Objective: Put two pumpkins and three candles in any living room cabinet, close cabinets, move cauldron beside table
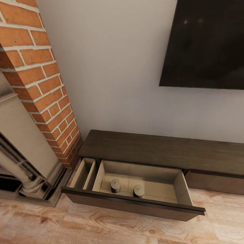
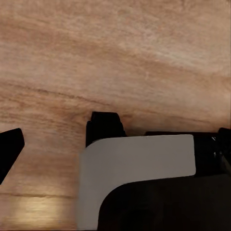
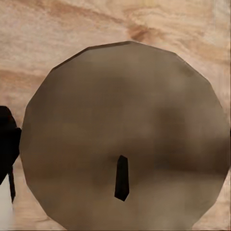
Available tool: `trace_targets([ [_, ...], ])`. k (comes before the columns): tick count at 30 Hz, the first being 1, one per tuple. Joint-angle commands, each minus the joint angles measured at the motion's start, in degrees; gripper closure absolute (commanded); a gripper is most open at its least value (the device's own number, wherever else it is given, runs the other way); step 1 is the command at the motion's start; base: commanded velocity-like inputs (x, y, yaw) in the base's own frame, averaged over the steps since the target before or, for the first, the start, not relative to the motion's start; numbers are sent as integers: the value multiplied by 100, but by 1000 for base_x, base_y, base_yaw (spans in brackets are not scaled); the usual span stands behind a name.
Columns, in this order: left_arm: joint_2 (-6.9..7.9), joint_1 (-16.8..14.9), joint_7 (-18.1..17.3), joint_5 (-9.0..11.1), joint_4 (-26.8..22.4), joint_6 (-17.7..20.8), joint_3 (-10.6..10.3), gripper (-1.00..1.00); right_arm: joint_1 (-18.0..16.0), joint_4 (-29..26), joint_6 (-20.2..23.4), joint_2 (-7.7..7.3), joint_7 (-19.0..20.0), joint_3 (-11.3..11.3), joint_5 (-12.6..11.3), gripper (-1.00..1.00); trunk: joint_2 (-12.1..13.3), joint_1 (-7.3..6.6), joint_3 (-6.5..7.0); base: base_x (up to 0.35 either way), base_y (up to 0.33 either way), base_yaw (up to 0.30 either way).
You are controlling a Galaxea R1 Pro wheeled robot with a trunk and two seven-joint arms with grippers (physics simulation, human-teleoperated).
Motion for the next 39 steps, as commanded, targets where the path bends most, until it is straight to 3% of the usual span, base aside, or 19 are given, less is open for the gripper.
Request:
trace_targets([
  [1,69,0,-3,9,3,0,-6,-100,1,-11,32,-78,21,-54,-48,100,0,0,0,0,0,0],
  [3,343,-1,-15,28,12,-2,-2,-100,1,-27,95,-412,103,-232,-278,100,0,0,0,0,0,0],
  [4,570,-1,-25,45,16,-1,4,-100,1,-39,124,-681,196,-336,-464,100,0,0,0,0,0,0],
  [6,858,-1,-117,64,13,1,43,-100,1,-46,154,-1064,345,-416,-708,100,0,0,0,0,0,0],
  [9,1204,-7,-485,68,9,12,281,-100,1,-45,181,-1611,668,-459,-1169,100,0,0,0,0,0,0],
  [10,1352,-9,-744,66,-2,59,454,-100,1,-38,193,-1855,859,-462,-1419,100,0,0,0,0,0,0],
  [12,1526,-9,-1160,51,-17,306,624,-100,1,-29,329,-2140,1135,-458,-1665,100,0,0,0,0,0,0],
  [16,1813,-10,-2339,18,-94,808,730,-100,1,-15,799,-2621,2055,-457,-1828,100,0,0,0,0,0,0],
  [17,1964,-10,-2944,8,-125,886,741,-100,1,-10,885,-2765,2489,-456,-1847,100,0,0,0,0,0,0],
  [22,2333,-10,-4375,2,-144,937,750,-100,1,-8,954,-3064,3304,-456,-1859,100,0,0,0,0,0,0],
  [27,2820,-10,-5818,1,-147,947,747,-100,1,-2,977,-3391,4207,-456,-1866,100,0,0,0,0,0,0],
  [30,2989,-10,-6990,-7,-197,947,735,-100,1,-12,980,-3649,5208,-459,-1867,100,0,0,0,0,0,0],
  [33,3070,-10,-6990,9,-494,948,735,-100,1,-21,980,-3798,5797,-468,-1869,100,0,0,0,0,0,0],
  [37,3392,-10,-6990,55,-1146,1062,726,-100,1,-29,980,-3981,6375,-476,-1870,100,0,0,0,0,0,0],
  [39,3469,-8,-6990,59,-1346,1212,725,-100,1,-35,980,-4025,6573,-488,-1870,100,0,0,0,0,0,0],
])
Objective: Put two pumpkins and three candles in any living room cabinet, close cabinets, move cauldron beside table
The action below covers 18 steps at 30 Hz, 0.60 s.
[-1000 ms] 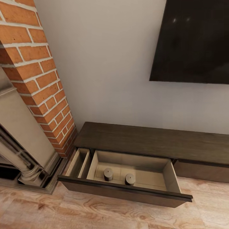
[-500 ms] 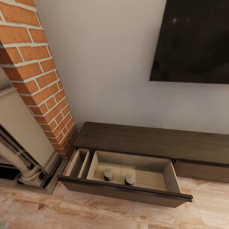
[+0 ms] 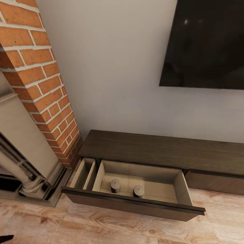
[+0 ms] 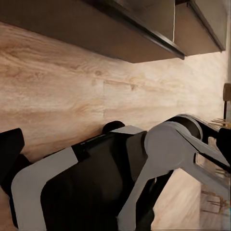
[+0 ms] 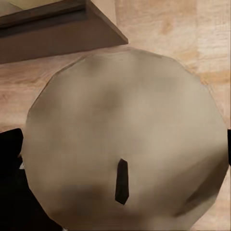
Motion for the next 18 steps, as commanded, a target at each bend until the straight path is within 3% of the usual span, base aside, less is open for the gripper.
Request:
trace_targets([
  [1,37,5,0,1,-159,116,-2,-100,0,-5,12,-21,150,-11,-6,100,0,0,0,0,0,0],
  [6,80,31,0,10,-1385,686,-2,-100,0,-80,14,-62,736,-86,1,100,0,0,0,0,0,0],
  [9,46,53,0,8,-2272,1245,18,-100,0,-395,151,-72,987,-157,2,100,0,0,0,0,0,0],
  [13,-198,69,0,-17,-3759,2098,88,-100,0,-1089,643,-70,1311,-325,3,100,0,0,0,0,0,0],
  [16,-505,72,0,-21,-4398,2545,334,-100,0,-1470,714,-46,1348,-647,3,100,0,0,0,0,0,0],
  [18,-733,77,320,-18,-4721,2832,523,-100,0,-1774,804,-36,1356,-762,3,100,0,0,0,0,0,0],
])
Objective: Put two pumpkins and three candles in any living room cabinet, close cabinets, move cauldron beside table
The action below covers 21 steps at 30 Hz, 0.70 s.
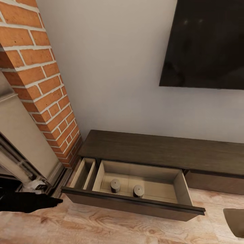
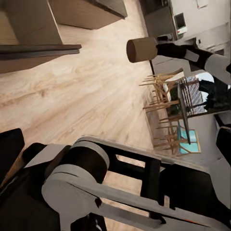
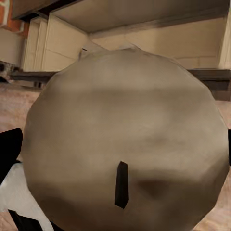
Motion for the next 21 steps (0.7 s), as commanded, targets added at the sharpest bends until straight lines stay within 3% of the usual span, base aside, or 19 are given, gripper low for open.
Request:
trace_targets([
  [1,-98,-1,109,0,-113,68,31,-100,2,-152,113,4,-1,-20,4,100,0,0,0,0,0,0],
  [4,-455,-13,301,-14,-363,274,69,-100,2,-684,473,19,-6,-47,8,100,0,0,0,0,0,0],
  [6,-826,-39,550,-33,-443,395,82,-100,1,-1229,663,28,-26,-55,7,100,0,0,0,0,0,0],
  [11,-1328,-87,1029,-47,-474,439,86,-100,2,-1945,947,67,-64,-56,4,100,0,0,0,0,0,0],
  [14,-1635,-223,1119,-48,-472,445,81,-100,1,-2466,1140,248,-322,-88,0,100,0,0,0,0,0,0],
  [15,-1747,-245,1128,-48,-472,446,80,-100,2,-2631,1165,314,-569,-92,-3,100,0,0,0,0,0,0],
  [16,-2008,-351,1198,-52,-472,446,75,-100,-2,-3069,1353,570,-1279,-97,2,100,0,0,0,0,0,0],
  [18,-2116,-391,1290,-50,-472,446,72,-100,0,-3277,1426,678,-1455,-99,8,100,0,0,0,0,0,0],
  [20,-2455,-440,1396,-58,-470,441,64,-100,2,-3670,1486,884,-1666,-94,11,100,0,0,0,0,0,0],
  [21,-3190,-681,2513,-48,-462,441,44,-100,2,-4852,1937,1861,-3174,-81,45,100,0,0,0,0,0,0],
])
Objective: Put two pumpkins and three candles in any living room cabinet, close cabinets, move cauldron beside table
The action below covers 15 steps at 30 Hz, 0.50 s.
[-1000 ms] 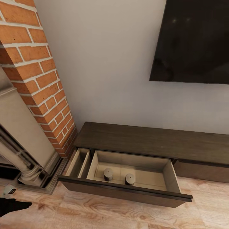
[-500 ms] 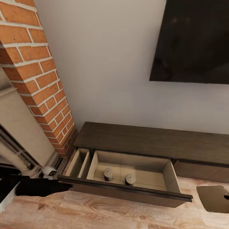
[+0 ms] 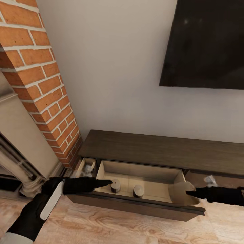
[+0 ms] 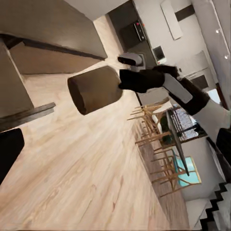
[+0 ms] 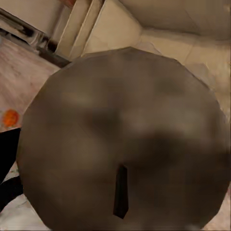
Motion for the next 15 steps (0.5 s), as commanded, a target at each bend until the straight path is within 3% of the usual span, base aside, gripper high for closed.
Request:
trace_targets([
  [1,-239,-59,114,6,1,7,-8,-100,-4,-422,176,963,-521,-4,-79,100,0,0,0,0,0,0],
  [4,-311,-160,153,5,30,5,-9,-100,-6,-546,238,1190,-860,14,-73,100,0,0,0,0,0,0],
  [9,-511,-251,342,-3,58,-3,-9,-100,-3,-727,260,1324,-989,6,-78,100,0,0,0,0,0,0],
  [12,-651,-321,723,-3,55,-30,-9,-100,-8,-833,262,1402,-1176,-2,-80,100,0,0,0,0,0,0],
  [15,-822,-342,1221,-3,52,-63,-9,-100,-22,-875,261,1561,-1722,-7,-97,100,0,0,0,0,0,0],
])
